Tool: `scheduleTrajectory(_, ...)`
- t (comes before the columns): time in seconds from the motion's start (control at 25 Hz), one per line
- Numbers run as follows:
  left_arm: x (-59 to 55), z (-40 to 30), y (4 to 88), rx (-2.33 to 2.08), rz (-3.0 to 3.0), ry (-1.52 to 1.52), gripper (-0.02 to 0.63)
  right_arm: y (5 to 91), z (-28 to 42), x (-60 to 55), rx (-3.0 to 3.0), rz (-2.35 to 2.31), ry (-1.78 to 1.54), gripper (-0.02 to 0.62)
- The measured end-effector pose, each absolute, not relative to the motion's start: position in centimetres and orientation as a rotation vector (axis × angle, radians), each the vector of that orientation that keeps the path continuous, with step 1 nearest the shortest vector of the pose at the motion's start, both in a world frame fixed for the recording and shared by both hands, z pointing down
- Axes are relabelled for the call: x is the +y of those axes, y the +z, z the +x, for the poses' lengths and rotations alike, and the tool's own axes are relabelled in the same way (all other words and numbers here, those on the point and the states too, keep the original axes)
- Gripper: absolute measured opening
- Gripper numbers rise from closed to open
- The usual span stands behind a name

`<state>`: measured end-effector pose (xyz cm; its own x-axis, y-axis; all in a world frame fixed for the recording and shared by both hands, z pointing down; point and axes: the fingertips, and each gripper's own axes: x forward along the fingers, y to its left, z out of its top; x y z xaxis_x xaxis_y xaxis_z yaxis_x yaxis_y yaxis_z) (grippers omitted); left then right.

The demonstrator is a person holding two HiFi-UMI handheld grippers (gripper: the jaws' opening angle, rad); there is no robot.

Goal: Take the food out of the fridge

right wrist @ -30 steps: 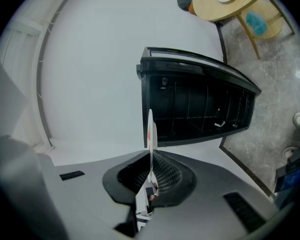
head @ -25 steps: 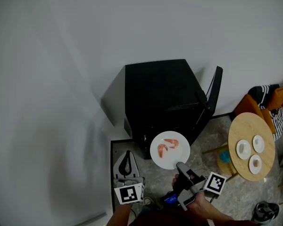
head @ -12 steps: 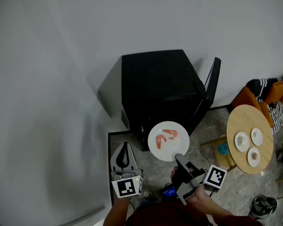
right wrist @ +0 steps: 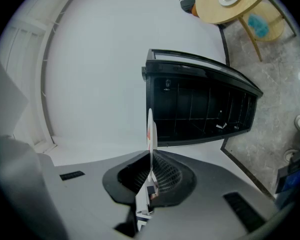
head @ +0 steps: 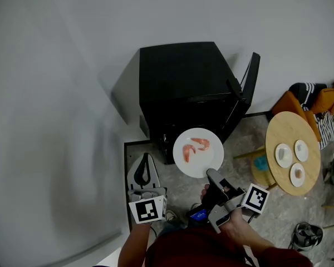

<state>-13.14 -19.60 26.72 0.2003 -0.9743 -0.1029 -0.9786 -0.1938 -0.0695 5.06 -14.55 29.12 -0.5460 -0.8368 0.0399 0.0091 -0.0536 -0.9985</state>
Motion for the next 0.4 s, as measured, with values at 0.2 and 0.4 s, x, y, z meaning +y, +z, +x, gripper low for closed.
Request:
scheduleTrajectory(0.2, -19.43, -12.91, 26.67, 1.911, -2.342, 0.054, 0.012, 28.93, 5.09, -14.37, 1.580, -0.894, -1.672, 0.032)
scheduleTrajectory(0.4, -19.18, -12.70, 26.60, 1.911, -2.345, 0.055, 0.012, 28.78, 5.10, -14.11, 1.587, -0.890, -1.673, 0.032)
